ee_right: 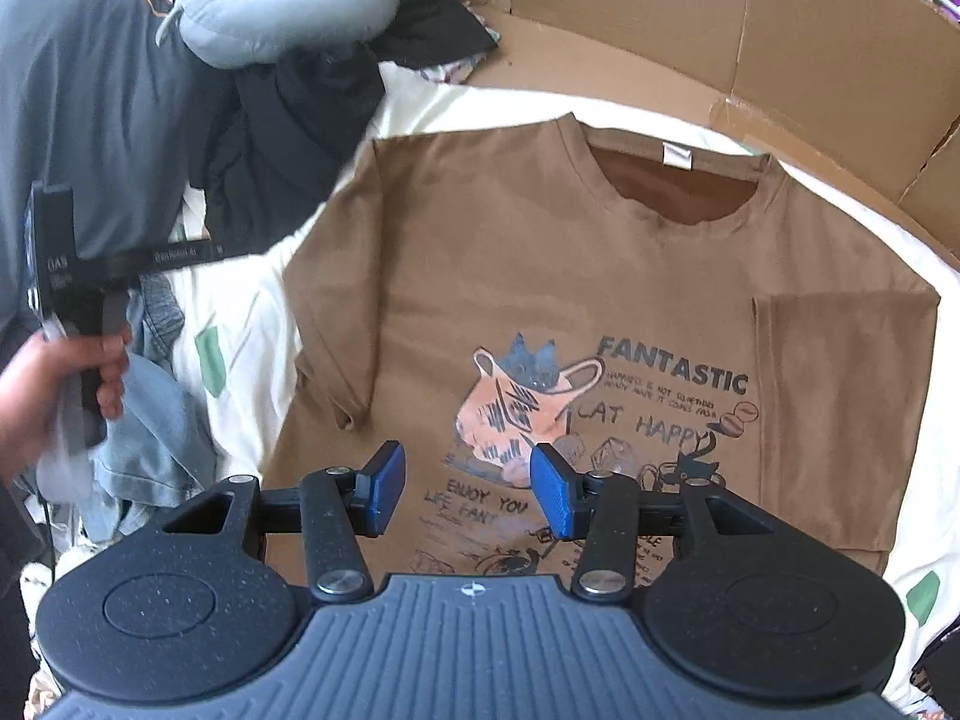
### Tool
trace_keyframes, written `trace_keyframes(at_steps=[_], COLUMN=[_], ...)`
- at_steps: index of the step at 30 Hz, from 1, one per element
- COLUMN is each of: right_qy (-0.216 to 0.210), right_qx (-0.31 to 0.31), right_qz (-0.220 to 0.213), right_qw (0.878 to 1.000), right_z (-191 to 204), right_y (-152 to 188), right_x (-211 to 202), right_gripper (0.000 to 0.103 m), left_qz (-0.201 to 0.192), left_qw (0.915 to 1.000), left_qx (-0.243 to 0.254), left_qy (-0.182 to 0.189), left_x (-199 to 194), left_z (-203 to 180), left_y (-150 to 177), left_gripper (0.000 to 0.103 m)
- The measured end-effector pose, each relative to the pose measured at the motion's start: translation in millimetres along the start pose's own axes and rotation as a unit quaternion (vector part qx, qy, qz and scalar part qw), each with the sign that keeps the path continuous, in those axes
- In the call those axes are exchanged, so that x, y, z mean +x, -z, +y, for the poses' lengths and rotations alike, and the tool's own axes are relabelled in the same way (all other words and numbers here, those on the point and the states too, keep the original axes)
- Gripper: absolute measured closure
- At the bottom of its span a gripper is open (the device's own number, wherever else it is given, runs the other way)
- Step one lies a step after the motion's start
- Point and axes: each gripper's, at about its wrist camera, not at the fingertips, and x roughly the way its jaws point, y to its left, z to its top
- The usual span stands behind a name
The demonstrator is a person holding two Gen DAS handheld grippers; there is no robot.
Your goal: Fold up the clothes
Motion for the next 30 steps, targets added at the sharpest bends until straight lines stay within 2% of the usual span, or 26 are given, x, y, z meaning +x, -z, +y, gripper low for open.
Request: trace_keyframes(at_steps=[12, 15, 21, 30], right_qy=[-0.007, -0.001, 0.005, 0.013], right_qx=[0.032, 0.036, 0.036, 0.024], right_qz=[-0.014, -0.009, -0.005, 0.009], right_qw=[0.999, 0.999, 0.999, 1.000], right_z=[-26, -31, -36, -33], right_y=[-2, -2, 1, 6], right_x=[0, 6, 12, 25], right_gripper=[0.049, 0.049, 0.049, 0.049], left_qz=[-0.014, -0.015, 0.016, 0.035], left_qw=[0.9999, 0.9995, 0.9995, 0.9991], left_qx=[0.004, -0.013, 0.021, 0.021], left_qy=[-0.002, 0.024, 0.017, 0.012], left_x=[-7, -1, 31, 65], left_z=[13, 17, 4, 5], left_y=[-17, -15, 2, 20], left_gripper=[0.065, 0.063, 0.066, 0.067])
